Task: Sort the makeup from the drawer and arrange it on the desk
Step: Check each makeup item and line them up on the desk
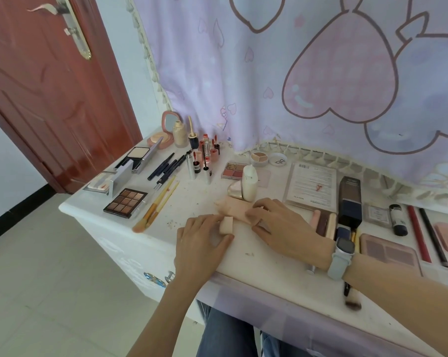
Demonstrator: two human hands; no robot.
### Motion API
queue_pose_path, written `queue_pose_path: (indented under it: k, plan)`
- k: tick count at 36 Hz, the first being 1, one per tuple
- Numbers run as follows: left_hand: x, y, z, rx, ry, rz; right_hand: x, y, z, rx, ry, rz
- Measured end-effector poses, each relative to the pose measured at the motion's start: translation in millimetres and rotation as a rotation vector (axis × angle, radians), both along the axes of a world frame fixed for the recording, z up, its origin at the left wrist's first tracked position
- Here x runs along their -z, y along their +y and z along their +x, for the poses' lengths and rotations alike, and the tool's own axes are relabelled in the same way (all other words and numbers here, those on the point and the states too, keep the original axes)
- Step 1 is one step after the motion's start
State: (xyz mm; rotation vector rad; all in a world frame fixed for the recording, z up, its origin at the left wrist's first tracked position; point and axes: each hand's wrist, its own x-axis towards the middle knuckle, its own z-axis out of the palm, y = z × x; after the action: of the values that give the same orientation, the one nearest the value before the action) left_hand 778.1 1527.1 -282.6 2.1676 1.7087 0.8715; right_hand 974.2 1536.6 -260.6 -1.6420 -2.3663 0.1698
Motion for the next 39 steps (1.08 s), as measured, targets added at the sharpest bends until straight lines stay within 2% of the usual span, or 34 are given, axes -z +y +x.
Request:
queue_pose_path:
  k: [4, 7, 11, 16, 23, 30, 39]
  plan:
    - [1.4, -1.0, 1.9, -0.011, -0.039, 0.051, -0.8, 0.9, 0.5, -0.013, -0.039, 0.013]
    - [0.8, -3.6, 6.8, -0.107, -0.067, 0.07, -2.1, 1.3, 0.6, -0.011, -0.029, 0.012]
    - [3.0, -5.5, 9.5, -0.177, -0.031, 0.093, -3.4, 2.5, -0.3, -0.025, -0.043, 0.009]
    - [1.1, -3.5, 10.1, -0.167, -0.026, 0.049, -4.9, 1.7, 1.1, -0.027, -0.048, 0.001]
    - [4.0, 5.4, 7.6, -0.088, 0.086, 0.051, -3.2, 3.3, 0.4, -0.026, -0.068, -0.005]
    - [1.7, 17.8, 11.2, -0.089, 0.048, 0.026, -3.1, 4.0, 4.0, -0.053, -0.057, -0.005]
    - [4.0, 9.3, 9.3, -0.091, 0.043, 0.075, -19.3, -5.2, 29.4, -0.006, 0.12, -0.048]
